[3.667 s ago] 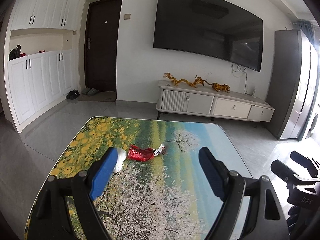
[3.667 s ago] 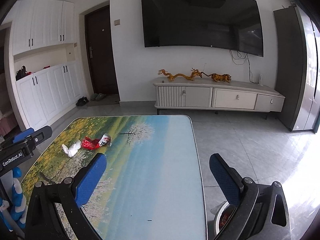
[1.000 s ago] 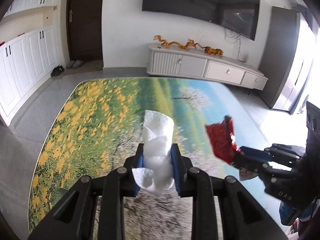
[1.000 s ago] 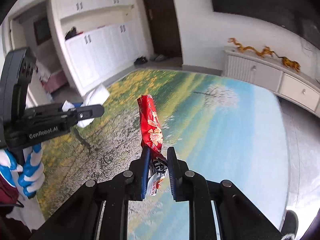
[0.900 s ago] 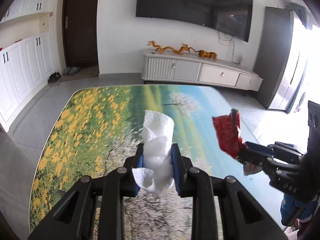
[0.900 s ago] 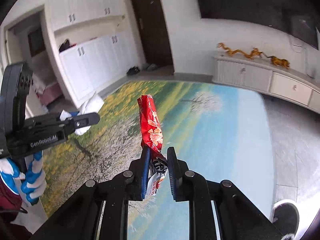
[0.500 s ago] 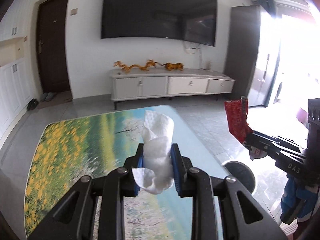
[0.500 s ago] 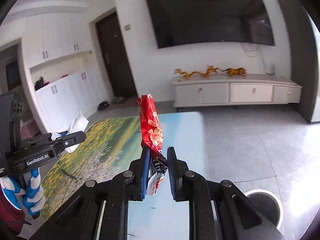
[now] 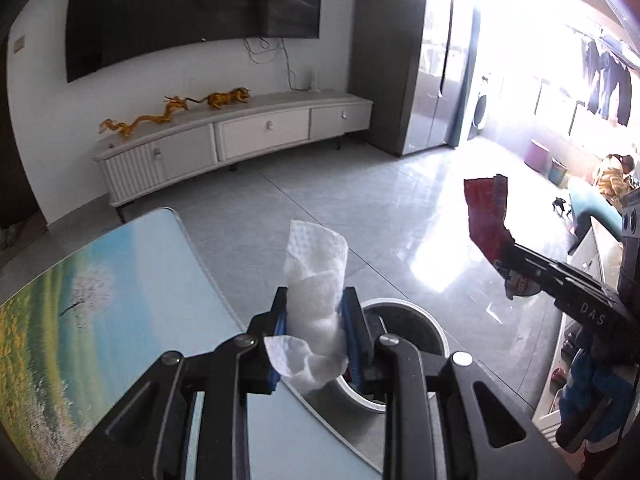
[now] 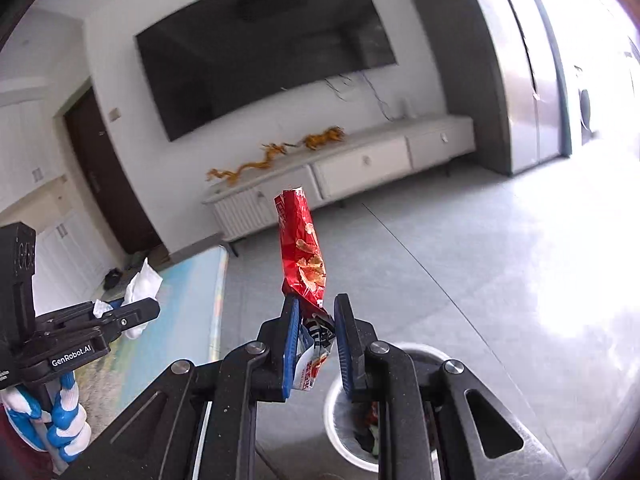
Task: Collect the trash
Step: 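Carry the tissue and wrapper with both tools over the trash bin, then open both tools to drop the tissue and wrapper into the bin, then move both tools back over the now empty table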
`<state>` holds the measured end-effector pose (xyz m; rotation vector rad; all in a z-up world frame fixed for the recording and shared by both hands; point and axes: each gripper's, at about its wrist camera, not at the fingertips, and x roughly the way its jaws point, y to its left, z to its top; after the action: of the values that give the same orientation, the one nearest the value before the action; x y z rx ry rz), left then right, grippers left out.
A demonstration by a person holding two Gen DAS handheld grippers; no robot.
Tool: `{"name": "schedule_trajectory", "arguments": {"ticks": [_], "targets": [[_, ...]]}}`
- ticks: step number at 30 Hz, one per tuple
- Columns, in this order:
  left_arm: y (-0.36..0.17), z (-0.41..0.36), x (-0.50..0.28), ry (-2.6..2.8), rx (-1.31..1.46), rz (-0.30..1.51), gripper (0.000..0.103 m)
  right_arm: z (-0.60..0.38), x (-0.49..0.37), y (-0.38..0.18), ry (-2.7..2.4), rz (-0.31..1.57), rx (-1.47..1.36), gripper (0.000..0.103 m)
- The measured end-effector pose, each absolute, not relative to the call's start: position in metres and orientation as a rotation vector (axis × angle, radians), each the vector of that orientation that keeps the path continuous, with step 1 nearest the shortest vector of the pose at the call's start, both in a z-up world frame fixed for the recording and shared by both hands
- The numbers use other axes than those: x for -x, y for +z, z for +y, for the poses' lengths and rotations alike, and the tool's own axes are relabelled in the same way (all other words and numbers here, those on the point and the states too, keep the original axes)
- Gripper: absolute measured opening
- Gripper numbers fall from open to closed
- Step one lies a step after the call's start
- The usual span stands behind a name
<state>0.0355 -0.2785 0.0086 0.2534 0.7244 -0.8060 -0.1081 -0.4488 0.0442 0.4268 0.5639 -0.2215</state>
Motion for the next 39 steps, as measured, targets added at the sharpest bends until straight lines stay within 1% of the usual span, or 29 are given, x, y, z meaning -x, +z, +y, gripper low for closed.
{"name": "schedule_trajectory", "arguments": {"ticks": [8, 10, 12, 13, 15, 17, 18, 21, 22, 24, 28, 33, 39], "targets": [[-0.059, -0.373, -0.04, -0.906, -0.369, 0.873, 0.025, -0.502, 0.096, -0.048, -0.325, 0.775, -0.585, 0.017], [-0.072, -0.387, -0.044, -0.918, -0.381, 0.903, 0.027, -0.511, 0.092, -0.067, -0.346, 0.815, -0.615, 0.019], [-0.082, -0.398, -0.047, -0.929, -0.377, 0.94, 0.028, -0.521, 0.089, -0.08, -0.349, 0.836, -0.639, 0.024], [-0.087, -0.402, -0.05, -0.934, -0.373, 0.958, 0.031, -0.525, 0.087, -0.084, -0.357, 0.845, -0.641, 0.025], [-0.094, -0.408, -0.053, -0.938, -0.366, 0.979, 0.037, -0.529, 0.085, -0.093, -0.373, 0.862, -0.641, 0.029], [-0.098, -0.411, -0.057, -0.942, -0.352, 0.994, 0.049, -0.532, 0.088, -0.099, -0.389, 0.866, -0.655, 0.036], [-0.1, -0.412, -0.059, -0.945, -0.343, 1.001, 0.05, -0.534, 0.089, -0.1, -0.395, 0.865, -0.662, 0.041], [-0.104, -0.413, -0.066, -0.946, -0.321, 1.021, 0.052, -0.537, 0.096, -0.104, -0.409, 0.862, -0.673, 0.047], [-0.105, -0.412, -0.068, -0.945, -0.306, 1.033, 0.052, -0.54, 0.097, -0.105, -0.412, 0.861, -0.675, 0.048], [-0.104, -0.41, -0.072, -0.943, -0.279, 1.04, 0.052, -0.538, 0.099, -0.103, -0.419, 0.856, -0.674, 0.053], [-0.091, -0.392, -0.069, -0.898, -0.248, 0.975, 0.052, -0.534, 0.099, -0.095, -0.422, 0.844, -0.647, 0.059], [-0.067, -0.354, -0.064, -0.817, -0.245, 0.902, 0.052, -0.512, 0.092, -0.068, -0.408, 0.808, -0.588, 0.071], [-0.039, -0.289, -0.061, -0.635, -0.242, 0.813, 0.053, -0.469, 0.079, -0.036, -0.348, 0.763, -0.508, 0.08]]}}
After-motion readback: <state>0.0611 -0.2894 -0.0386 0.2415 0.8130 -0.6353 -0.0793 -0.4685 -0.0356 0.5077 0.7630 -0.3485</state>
